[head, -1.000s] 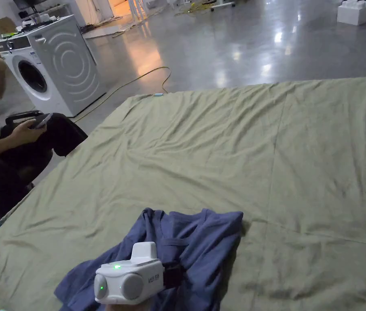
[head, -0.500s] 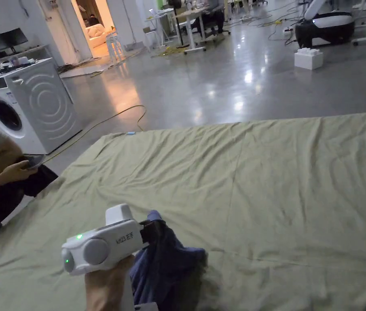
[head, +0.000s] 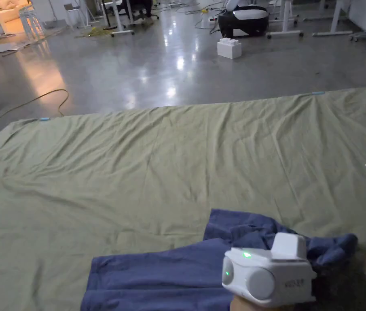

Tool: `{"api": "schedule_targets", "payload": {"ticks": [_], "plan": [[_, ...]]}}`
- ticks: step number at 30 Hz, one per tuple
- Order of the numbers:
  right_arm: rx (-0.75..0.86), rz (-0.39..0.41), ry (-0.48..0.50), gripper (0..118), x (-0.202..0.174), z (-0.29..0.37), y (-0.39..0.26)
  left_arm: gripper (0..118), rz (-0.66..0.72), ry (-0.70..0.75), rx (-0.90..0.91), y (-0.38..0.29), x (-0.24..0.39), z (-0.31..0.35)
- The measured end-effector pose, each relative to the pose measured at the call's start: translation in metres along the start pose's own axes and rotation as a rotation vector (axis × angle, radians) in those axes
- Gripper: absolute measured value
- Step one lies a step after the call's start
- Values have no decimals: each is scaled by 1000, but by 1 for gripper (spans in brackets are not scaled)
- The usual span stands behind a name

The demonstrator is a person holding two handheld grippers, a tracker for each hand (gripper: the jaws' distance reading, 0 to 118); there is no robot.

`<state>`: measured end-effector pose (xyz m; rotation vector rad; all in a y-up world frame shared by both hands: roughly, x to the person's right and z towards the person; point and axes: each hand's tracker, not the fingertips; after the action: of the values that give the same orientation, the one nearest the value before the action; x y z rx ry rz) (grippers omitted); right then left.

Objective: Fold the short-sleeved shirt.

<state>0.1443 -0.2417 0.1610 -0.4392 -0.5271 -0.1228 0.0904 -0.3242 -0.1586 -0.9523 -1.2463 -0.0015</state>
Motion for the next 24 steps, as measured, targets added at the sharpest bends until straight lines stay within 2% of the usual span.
{"api": "schedule_targets", "payload": {"ticks": [5,6,7,8,9,10,13,16,19,24], "plan": [[-7,-11,-22,0,11,5,-6,4,-46,-40,-85,-63,46,-33],[-6,-13,-24,0,11,5,-7,7,-57,-36,-90,-69,48,-34],[-6,-15,-22,0,9,4,-4,19,-93,-58,-101,-71,47,-32],[-2,-19,-18,0,8,4,-3,49,-97,-92,-100,-70,44,-27],[6,-26,-12,0,7,3,-1,74,-79,-97,-97,-65,42,-16],[18,-35,1,0,6,2,1,87,-75,-73,-76,-60,40,-1],[64,-43,47,0,-2,-4,14,87,-36,-10,136,-36,25,84],[123,-13,89,0,-12,-8,31,87,-34,83,362,-22,12,186],[193,20,123,0,-24,-5,50,87,-105,285,547,-29,13,281],[267,30,161,0,-40,-1,72,86,-236,632,768,-70,35,373]]}}
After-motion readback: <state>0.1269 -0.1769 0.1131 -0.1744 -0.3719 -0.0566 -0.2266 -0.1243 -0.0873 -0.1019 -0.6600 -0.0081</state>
